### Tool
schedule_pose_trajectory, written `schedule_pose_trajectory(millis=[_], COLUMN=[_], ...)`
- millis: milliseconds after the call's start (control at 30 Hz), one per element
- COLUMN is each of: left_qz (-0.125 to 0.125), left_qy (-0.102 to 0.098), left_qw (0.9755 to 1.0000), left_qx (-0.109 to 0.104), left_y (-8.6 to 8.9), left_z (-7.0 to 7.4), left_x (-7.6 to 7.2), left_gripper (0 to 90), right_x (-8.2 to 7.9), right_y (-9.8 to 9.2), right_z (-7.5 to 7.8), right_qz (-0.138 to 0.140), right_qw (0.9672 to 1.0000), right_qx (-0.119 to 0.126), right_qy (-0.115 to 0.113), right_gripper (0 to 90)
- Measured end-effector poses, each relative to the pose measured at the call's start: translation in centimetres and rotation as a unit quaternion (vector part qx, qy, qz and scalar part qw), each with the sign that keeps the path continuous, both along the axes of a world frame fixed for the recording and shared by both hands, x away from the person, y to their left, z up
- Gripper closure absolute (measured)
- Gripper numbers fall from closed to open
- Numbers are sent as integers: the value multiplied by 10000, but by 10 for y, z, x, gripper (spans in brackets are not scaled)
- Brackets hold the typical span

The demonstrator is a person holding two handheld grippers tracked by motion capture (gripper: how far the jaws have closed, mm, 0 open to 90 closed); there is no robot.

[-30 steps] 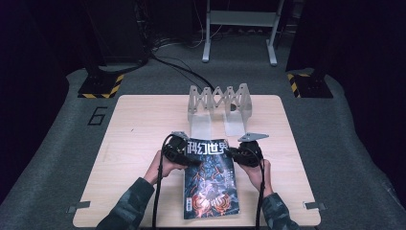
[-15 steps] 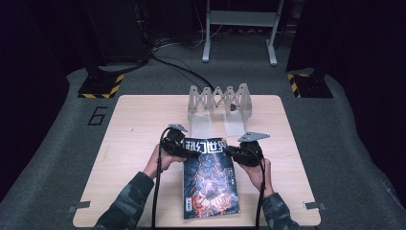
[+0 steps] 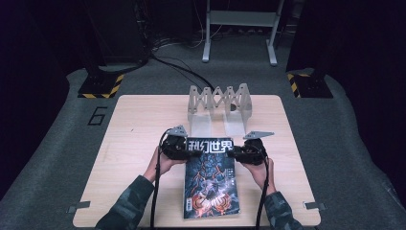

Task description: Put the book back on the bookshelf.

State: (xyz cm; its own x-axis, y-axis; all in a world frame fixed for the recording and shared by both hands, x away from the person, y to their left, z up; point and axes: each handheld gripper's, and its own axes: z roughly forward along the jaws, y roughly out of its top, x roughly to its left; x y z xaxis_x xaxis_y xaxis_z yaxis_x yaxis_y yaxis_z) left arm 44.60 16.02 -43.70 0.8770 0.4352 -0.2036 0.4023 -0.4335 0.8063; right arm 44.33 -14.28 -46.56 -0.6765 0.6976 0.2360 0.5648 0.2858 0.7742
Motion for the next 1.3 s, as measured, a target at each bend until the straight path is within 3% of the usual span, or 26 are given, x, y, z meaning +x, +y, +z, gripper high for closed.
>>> schedule_pose_trajectory(millis=[133,333,400,433,500,567,600,800,1067,1300], left_qz=[-160,-369,-414,-429,-468,-433,-441,-444,-243,-196], left_qy=[-184,-271,-285,-269,-328,-258,-241,-111,450,552], left_qw=[9997,9989,9986,9986,9983,9986,9985,9989,9987,9981], left_qx=[-57,-110,-149,-134,-131,-188,-216,-50,67,200], left_y=[-2,-4,-5,-4,-3,-1,-1,0,4,3], left_z=[4,6,5,6,7,7,7,10,12,20], left_x=[-4,-5,-5,-5,-4,-4,-3,1,16,25], left_gripper=[723,725,725,724,724,723,722,698,672,660], right_x=[5,13,17,16,18,17,17,9,-5,-11], right_y=[-1,0,0,0,-1,-3,-4,-3,5,10], right_z=[-5,-11,-11,-10,-8,-6,-5,4,16,24], right_qz=[65,213,307,287,297,185,182,-63,-141,-61], right_qw=[9997,9987,9985,9981,9983,9982,9985,9999,9989,9976], right_qx=[99,325,357,383,383,425,419,105,-105,-241], right_qy=[211,337,275,376,333,388,310,29,-437,-653], right_gripper=[525,389,378,379,426,496,530,718,789,796])
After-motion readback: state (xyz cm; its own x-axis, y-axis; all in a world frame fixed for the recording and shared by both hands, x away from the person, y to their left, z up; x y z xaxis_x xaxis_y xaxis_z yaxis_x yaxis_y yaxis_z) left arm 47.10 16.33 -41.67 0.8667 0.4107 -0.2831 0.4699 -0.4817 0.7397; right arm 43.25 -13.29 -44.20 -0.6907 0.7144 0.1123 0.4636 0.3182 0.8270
